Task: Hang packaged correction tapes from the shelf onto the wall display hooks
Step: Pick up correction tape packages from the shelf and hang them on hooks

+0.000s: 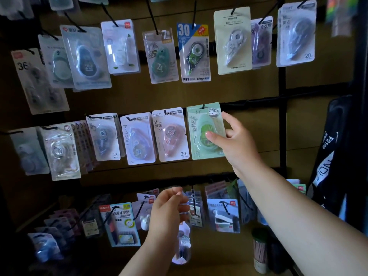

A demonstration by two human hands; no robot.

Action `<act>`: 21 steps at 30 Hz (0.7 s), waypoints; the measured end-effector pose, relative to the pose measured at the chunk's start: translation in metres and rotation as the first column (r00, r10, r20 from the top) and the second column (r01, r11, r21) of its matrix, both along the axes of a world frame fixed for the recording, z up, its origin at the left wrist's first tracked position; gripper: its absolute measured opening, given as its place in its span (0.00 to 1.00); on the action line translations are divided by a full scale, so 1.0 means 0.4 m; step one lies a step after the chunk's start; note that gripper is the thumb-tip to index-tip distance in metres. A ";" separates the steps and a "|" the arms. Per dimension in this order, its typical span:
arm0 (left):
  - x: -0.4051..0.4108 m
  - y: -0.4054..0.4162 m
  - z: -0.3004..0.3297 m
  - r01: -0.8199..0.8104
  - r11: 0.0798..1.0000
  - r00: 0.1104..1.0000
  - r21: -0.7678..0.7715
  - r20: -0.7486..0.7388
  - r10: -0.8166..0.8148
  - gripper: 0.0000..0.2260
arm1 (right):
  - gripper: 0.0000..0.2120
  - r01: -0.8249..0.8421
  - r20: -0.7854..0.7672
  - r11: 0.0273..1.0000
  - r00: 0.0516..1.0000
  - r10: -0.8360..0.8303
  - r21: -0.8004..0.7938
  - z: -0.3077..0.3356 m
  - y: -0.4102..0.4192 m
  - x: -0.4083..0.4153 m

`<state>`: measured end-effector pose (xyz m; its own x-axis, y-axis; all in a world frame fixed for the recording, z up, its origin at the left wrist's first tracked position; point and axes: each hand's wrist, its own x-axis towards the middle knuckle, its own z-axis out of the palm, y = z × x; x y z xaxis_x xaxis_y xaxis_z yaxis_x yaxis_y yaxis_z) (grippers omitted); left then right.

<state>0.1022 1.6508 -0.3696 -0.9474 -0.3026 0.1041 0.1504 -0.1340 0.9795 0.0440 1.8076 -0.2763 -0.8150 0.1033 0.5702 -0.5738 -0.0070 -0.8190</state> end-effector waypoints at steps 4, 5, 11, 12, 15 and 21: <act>-0.007 -0.006 -0.006 -0.006 1.000 1.000 -0.016 -0.008 0.006 0.09 | 0.32 0.018 0.032 0.999 0.999 -0.019 0.031 0.000 -0.005 -0.018; -0.008 -0.007 -0.007 -0.005 1.000 1.000 -0.018 -0.010 0.005 0.09 | 0.32 0.027 0.038 0.999 0.999 -0.029 0.040 -0.001 -0.007 -0.026; -0.028 -0.012 -0.021 -0.012 0.998 1.000 -0.058 -0.007 0.012 0.08 | 0.33 0.092 0.065 0.992 0.993 -0.097 0.082 0.005 -0.018 -0.098; -0.033 -0.013 -0.026 -0.014 0.998 1.000 -0.063 -0.004 0.014 0.08 | 0.33 0.099 0.068 0.991 0.992 -0.105 0.093 0.006 -0.020 -0.109; -0.045 -0.017 -0.041 -0.017 0.995 1.000 -0.100 -0.001 0.017 0.08 | 0.34 0.116 0.072 0.987 0.990 -0.125 0.114 0.005 -0.026 -0.136; -0.055 -0.023 -0.060 -0.018 0.987 1.000 -0.160 0.006 0.019 0.08 | 0.34 0.148 0.075 0.978 0.984 -0.160 0.148 -0.012 -0.032 -0.153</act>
<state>0.0802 1.6418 -0.3936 -0.9428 -0.3001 0.1453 0.1438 0.0270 0.9892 -0.0172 1.7949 -0.2810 -0.8421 0.1550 0.5165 -0.4864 0.1953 -0.8516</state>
